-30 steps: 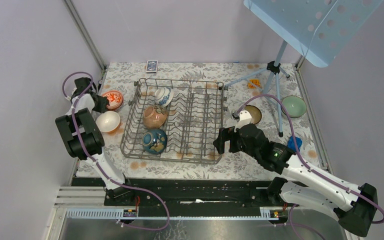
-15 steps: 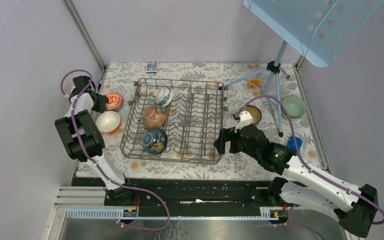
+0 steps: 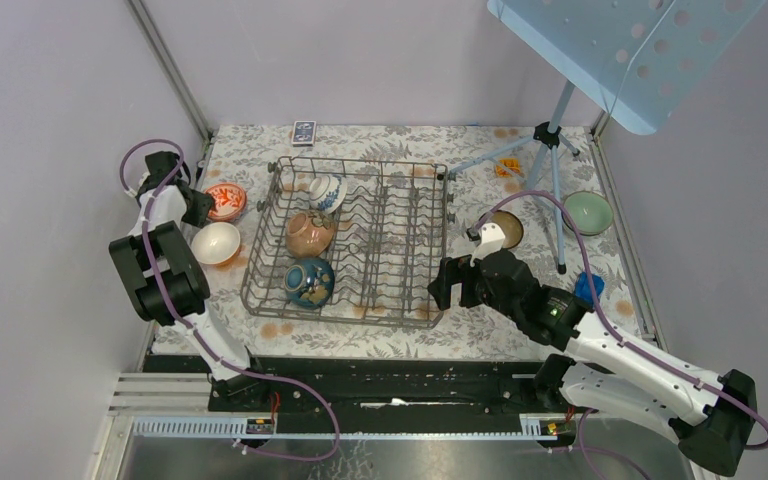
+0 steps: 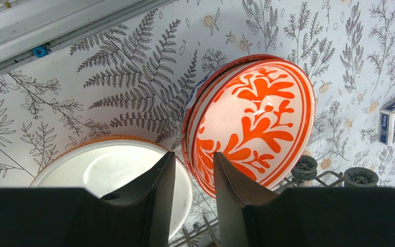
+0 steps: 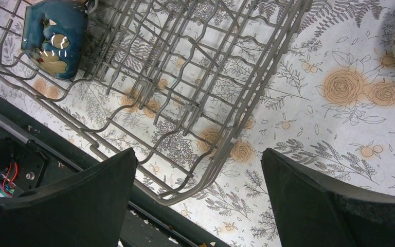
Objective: Unload the bowls from the dish rack
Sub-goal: Place the bowl with the bowl.
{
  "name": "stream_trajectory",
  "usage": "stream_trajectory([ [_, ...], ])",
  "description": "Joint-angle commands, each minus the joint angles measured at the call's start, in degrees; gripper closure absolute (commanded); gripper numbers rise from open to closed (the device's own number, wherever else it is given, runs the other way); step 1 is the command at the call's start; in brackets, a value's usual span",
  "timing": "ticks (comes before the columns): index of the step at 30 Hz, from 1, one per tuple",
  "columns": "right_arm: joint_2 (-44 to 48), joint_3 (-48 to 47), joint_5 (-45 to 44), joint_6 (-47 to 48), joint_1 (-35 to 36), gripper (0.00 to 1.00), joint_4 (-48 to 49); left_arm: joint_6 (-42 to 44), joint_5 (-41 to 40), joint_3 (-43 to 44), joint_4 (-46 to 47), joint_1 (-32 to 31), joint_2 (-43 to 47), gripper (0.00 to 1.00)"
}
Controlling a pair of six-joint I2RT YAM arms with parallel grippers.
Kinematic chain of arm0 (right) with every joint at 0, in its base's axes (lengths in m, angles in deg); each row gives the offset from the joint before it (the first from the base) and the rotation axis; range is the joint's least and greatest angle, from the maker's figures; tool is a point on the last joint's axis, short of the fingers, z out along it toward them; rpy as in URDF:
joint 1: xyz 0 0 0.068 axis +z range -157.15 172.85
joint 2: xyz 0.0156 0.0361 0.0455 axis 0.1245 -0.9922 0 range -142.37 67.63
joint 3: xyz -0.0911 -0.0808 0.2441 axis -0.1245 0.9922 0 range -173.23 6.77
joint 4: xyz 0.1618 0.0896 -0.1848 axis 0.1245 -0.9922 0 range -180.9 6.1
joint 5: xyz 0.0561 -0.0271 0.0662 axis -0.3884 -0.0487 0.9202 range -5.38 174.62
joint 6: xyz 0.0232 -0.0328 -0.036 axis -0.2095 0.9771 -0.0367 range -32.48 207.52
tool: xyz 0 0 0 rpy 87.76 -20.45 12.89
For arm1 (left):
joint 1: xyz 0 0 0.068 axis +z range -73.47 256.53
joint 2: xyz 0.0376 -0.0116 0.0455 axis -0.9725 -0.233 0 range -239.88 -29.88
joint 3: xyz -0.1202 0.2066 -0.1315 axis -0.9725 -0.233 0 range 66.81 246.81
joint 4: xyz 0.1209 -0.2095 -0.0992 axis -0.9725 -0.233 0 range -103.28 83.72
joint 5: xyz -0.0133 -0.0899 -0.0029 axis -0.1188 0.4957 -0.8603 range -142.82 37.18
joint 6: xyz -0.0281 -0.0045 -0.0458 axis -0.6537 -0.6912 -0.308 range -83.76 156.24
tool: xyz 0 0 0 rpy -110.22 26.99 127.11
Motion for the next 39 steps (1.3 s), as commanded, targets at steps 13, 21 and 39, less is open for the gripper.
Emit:
stream_trajectory([
  [13, 0.7, 0.3, -0.7, -0.1, -0.3, 0.01, 1.4, 0.7, -0.2, 2.0, 1.3, 0.2, 0.7, 0.83],
  [21, 0.0, 0.3, -0.6, -0.1, -0.2, 0.01, 1.5, 0.9, 0.0, 2.2, 1.6, 0.3, -0.4, 0.87],
  [39, -0.6, -0.1, -0.7, 0.2, -0.2, 0.01, 1.6, 1.1, 1.7, 2.6, 2.2, 0.3, -0.5, 0.85],
])
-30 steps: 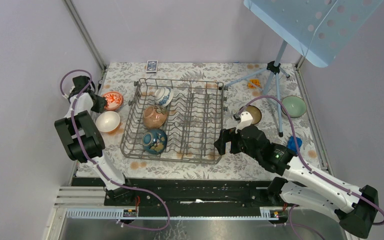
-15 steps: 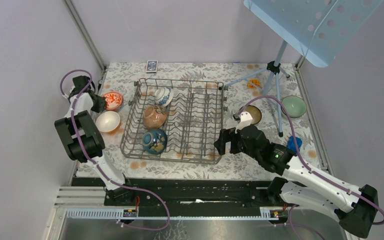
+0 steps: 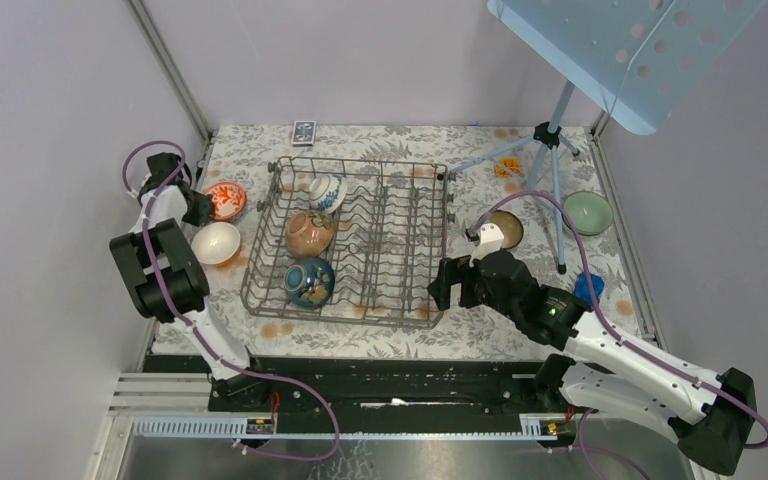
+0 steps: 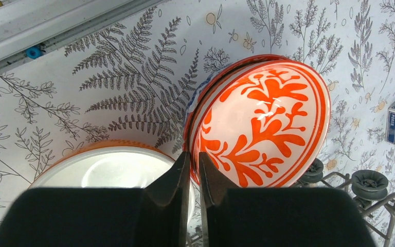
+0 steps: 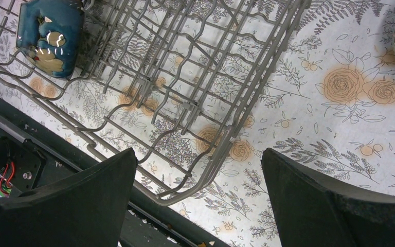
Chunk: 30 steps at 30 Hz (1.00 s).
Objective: Unload the bowls from the dish rack
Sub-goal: Place the bowl with the bowl, then pick up the bowl from the dish rack.
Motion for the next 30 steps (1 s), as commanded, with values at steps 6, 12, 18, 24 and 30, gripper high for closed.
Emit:
stream_trajectory([
  [6, -0.1, -1.0, -0.5, 0.6, -0.2, 0.01, 1.1, -1.2, 3.7, 3.5, 1.6, 0.1, 5.2, 0.69],
  [12, -0.3, -3.9, 0.3, 2.0, -0.2, 0.01, -1.6, -0.9, 4.1, 2.8, 1.6, -3.7, 13.4, 0.53],
  [18, 0.1, -6.0, -0.1, 2.1, -0.2, 0.0, -2.1, 1.8, -1.0, -1.4, 1.5, -12.6, 25.0, 0.44],
  [24, 0.4, -6.3, 0.4, 0.5, -0.2, 0.0, 1.5, 7.4, -11.0, -8.1, 0.2, -28.5, 35.9, 0.36],
  [30, -4.7, -10.2, 5.6, -2.9, -0.3, 0.0, 3.0, 9.5, -17.6, -15.4, -2.8, -44.1, 43.8, 0.32],
])
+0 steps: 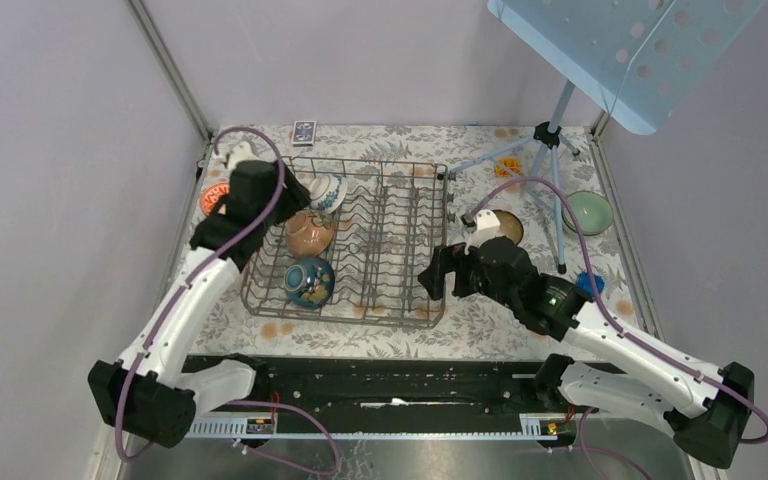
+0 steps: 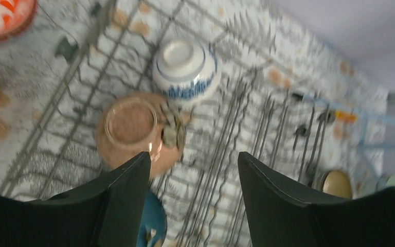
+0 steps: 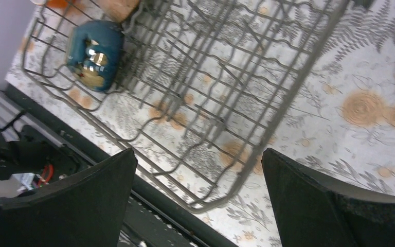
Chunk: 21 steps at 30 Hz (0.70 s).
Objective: Unload the bowls from the dish rack
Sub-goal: Pick up the bowl from the dish rack.
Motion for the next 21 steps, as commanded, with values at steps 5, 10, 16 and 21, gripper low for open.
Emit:
stream_trajectory([
  [5, -7.6, -1.6, 12.3, -8.0, -0.3, 0.04, 18.9, -0.9, -8.8, -11.2, -5.1, -12.7, 11.5, 0.32],
  [10, -19.3, -5.0, 20.2, -15.3, -0.1, 0.09, 27.6, -5.4, -11.6, -19.1, -6.2, -12.9, 21.4, 0.12],
  [16, -34.3, -11.6, 24.0, -22.1, 2.4, 0.1, 34.3, -5.7, -14.2, -22.4, -8.9, -12.9, 27.1, 0.01],
  [21, -42.9, -15.4, 23.1, -29.1, 3.8, 0.12, 39.6, -8.9, -12.9, -24.0, -11.3, -12.9, 26.7, 0.02],
])
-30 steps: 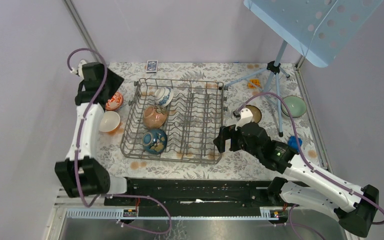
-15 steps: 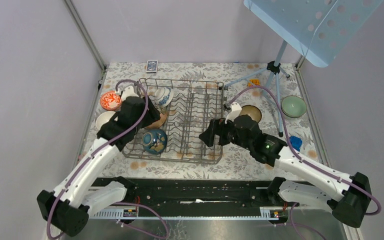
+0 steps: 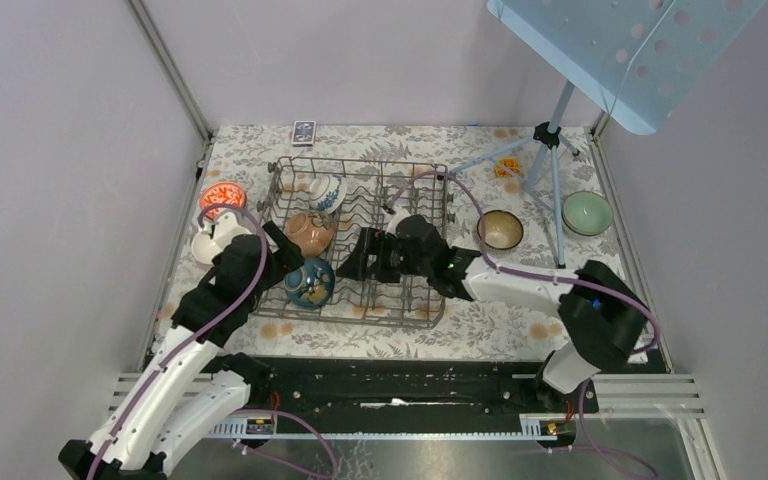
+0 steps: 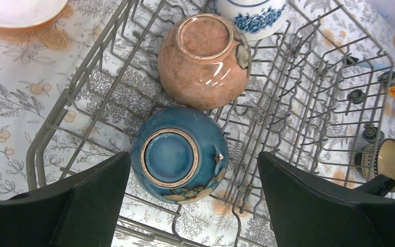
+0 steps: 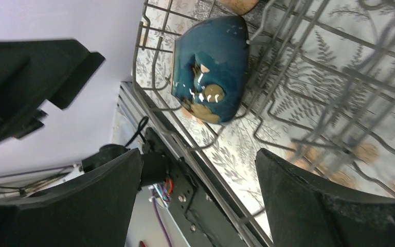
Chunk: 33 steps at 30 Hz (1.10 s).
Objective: Unload the bowls from the dish rack
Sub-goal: Pick up the bowl from the dish rack.
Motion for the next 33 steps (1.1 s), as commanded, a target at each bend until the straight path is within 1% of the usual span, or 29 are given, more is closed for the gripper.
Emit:
stream_trajectory([
  [1, -6.1, -6.3, 0.0, -7.6, 2.1, 0.14, 7.1, -3.0, 0.3, -2.8, 0.0, -0.1, 0.3, 0.04],
  [3, -8.7, -8.3, -1.7, -8.6, 2.8, 0.15, 4.6, -4.3, 2.0, -5.4, 1.8, 0.0, 0.5, 0.08],
  [6, -11.5, -9.3, -3.7, -10.5, 3.3, 0.17, 4.3, -6.4, 3.6, -8.3, 3.7, 0.0, -0.9, 0.14],
  [8, -13.4, -10.1, -5.0, -11.9, 3.4, 0.18, 4.1, -7.8, 3.8, -9.7, 4.6, 0.2, -1.5, 0.16],
  [11, -16.0, -12.5, -6.5, -12.4, 3.8, 0.2, 1.6, -9.3, 3.2, -10.5, 4.9, 0.4, -1.0, 0.21],
  [16, -17.8, -11.4, -6.1, -14.0, 4.2, 0.21, 3.6, -12.7, 1.2, -11.7, 4.5, 0.7, -0.3, 0.34],
  [18, -18.7, -11.4, -5.0, -14.8, 4.2, 0.21, 5.1, -13.6, 1.8, -12.4, 5.1, 0.7, -0.6, 0.36],
  [22, -19.6, -11.3, -3.8, -15.6, 4.2, 0.27, 7.8, -15.4, 3.5, -14.2, 6.8, 0.7, -1.7, 0.43],
  [26, -20.2, -11.4, -2.5, -15.9, 4.2, 0.3, 8.5, -16.2, 3.8, -15.2, 7.5, 0.7, -2.2, 0.45],
  [33, -21.1, -10.2, -0.1, -17.6, 4.2, 0.38, 12.5, -16.5, 3.1, -15.2, 7.1, 0.7, -2.6, 0.45],
])
